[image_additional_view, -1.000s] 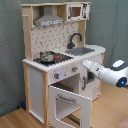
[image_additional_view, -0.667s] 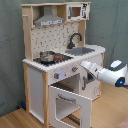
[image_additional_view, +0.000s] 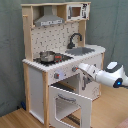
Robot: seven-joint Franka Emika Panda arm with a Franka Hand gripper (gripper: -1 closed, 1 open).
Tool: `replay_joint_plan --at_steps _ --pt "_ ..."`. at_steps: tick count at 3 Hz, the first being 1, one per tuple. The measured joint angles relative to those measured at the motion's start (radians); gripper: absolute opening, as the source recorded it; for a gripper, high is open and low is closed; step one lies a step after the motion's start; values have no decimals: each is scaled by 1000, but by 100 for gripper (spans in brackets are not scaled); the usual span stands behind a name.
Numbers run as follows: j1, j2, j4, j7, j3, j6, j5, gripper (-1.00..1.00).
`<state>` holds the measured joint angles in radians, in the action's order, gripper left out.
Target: Play with the kitchen
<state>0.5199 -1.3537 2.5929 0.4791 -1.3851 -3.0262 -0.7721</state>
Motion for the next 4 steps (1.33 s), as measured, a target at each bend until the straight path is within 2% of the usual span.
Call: replay_joint_plan --at_steps 3,4 --pt "129 -162 -2 108 -13 -240 7 100" --pt "212 -154 -38 111 -9 -296 15 100"
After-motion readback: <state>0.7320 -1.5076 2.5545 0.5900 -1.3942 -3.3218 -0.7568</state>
